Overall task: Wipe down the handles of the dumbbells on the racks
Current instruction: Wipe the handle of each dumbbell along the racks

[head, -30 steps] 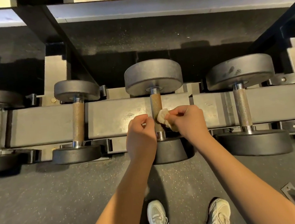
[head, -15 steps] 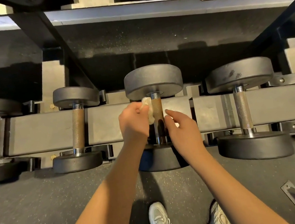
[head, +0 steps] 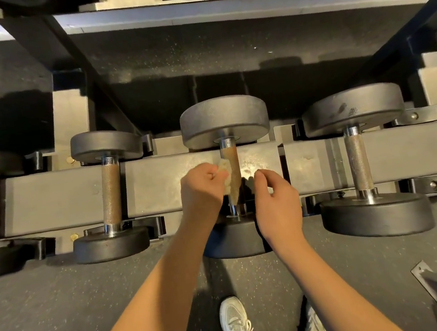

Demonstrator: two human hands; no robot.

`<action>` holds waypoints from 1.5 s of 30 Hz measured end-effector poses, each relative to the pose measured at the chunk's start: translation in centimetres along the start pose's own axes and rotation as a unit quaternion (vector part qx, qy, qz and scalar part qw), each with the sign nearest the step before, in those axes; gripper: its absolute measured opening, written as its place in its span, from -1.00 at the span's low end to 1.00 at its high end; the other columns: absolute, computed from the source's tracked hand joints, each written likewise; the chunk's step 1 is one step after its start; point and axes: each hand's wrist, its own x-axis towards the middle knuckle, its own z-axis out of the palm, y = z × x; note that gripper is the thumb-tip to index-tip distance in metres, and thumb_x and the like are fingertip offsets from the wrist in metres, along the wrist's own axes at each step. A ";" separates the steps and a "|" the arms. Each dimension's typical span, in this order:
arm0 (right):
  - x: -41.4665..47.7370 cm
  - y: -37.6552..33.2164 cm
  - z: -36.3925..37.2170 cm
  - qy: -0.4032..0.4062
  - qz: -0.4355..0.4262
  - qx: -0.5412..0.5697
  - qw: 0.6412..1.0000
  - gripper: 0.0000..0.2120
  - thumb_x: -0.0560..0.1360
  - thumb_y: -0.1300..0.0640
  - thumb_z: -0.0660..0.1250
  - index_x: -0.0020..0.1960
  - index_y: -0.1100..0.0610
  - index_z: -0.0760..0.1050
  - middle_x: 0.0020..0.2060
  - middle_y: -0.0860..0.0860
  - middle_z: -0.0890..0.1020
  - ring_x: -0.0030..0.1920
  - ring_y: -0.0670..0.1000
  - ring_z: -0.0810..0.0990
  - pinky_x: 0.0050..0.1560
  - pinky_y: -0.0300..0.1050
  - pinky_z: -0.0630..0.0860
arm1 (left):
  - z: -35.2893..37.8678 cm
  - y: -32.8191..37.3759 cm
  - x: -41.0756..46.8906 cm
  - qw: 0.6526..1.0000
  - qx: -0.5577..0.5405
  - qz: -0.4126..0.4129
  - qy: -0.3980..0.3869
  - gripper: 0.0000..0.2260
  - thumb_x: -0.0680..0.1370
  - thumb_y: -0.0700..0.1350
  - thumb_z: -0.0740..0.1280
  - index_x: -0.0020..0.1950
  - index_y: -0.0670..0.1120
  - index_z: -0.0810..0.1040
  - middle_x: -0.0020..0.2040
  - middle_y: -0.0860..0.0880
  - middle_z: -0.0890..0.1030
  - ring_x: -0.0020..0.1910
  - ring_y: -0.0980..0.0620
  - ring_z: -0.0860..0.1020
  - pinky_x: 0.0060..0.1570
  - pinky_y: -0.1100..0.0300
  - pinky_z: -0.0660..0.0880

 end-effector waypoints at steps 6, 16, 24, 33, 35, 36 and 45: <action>-0.1 -0.3 -0.4 -0.005 0.000 0.000 1.000 -0.72 0.62 0.01 0.13 0.16 0.06 0.56 -0.03 -0.08 0.60 -0.04 -0.10 0.52 -0.06 -0.19 0.39 | 0.7 2.0 2.1 0.998 0.007 -0.041 0.038 -0.66 0.60 -0.13 0.22 -0.39 -0.08 0.38 -0.42 0.03 0.36 -0.43 0.14 0.31 -0.47 0.41 0.26; -0.1 -0.1 -0.2 0.004 -0.013 0.008 1.000 -0.76 0.61 0.03 0.13 0.01 0.04 0.57 -0.17 -0.09 0.59 -0.18 -0.14 0.50 -0.17 -0.17 0.37 | -0.3 -0.1 0.1 0.996 0.080 -0.031 -0.039 -0.74 0.56 -0.09 0.29 -0.17 -0.27 0.58 -0.29 -0.13 0.54 -0.34 0.06 0.43 -0.36 0.28 0.38; -0.1 0.2 -0.1 -0.004 -0.037 0.002 0.999 -0.73 0.60 0.05 0.13 0.00 0.09 0.59 -0.18 -0.06 0.61 -0.20 -0.11 0.51 -0.21 -0.16 0.38 | 0.0 -0.5 -0.6 0.995 0.068 -0.048 -0.045 -0.71 0.55 -0.10 0.33 -0.36 -0.16 0.55 -0.41 -0.02 0.49 -0.41 0.08 0.41 -0.34 0.17 0.38; 0.0 0.7 0.0 -0.037 -0.108 -0.019 0.993 -0.78 0.56 0.16 0.18 -0.13 0.14 0.58 -0.25 0.00 0.60 -0.23 -0.06 0.51 -0.23 -0.13 0.42 | -1.0 -0.9 -0.9 0.975 0.146 -0.074 -0.147 -0.66 0.53 -0.16 0.32 -0.43 -0.18 0.37 -0.43 -0.06 0.31 -0.40 0.06 0.26 -0.39 0.27 0.24; 0.1 0.8 0.0 -0.056 -0.120 -0.027 0.991 -0.79 0.55 0.15 0.19 -0.13 0.14 0.59 -0.26 0.00 0.60 -0.22 -0.06 0.52 -0.23 -0.15 0.43 | -1.2 -1.3 -1.0 0.979 0.153 -0.067 -0.118 -0.73 0.55 -0.12 0.30 -0.29 -0.25 0.49 -0.36 -0.09 0.38 -0.36 0.05 0.31 -0.36 0.25 0.25; 0.0 0.8 -0.1 -0.062 -0.126 -0.033 0.990 -0.79 0.55 0.15 0.20 -0.13 0.14 0.59 -0.27 -0.01 0.60 -0.22 -0.07 0.52 -0.23 -0.15 0.44 | -1.6 -1.4 -1.1 0.982 0.151 -0.064 -0.096 -0.74 0.56 -0.10 0.28 -0.24 -0.25 0.50 -0.34 -0.09 0.40 -0.35 0.06 0.32 -0.35 0.27 0.25; -0.5 -0.4 0.8 -0.058 -0.197 -0.202 0.958 -0.73 0.57 0.11 0.17 -0.21 0.17 0.54 -0.34 0.04 0.54 -0.32 0.02 0.46 -0.39 -0.15 0.32 | -11.8 -2.5 -2.4 0.992 0.117 0.021 0.046 -0.82 0.59 -0.06 0.27 -0.20 -0.06 0.48 -0.32 0.04 0.48 -0.37 0.20 0.41 -0.39 0.35 0.30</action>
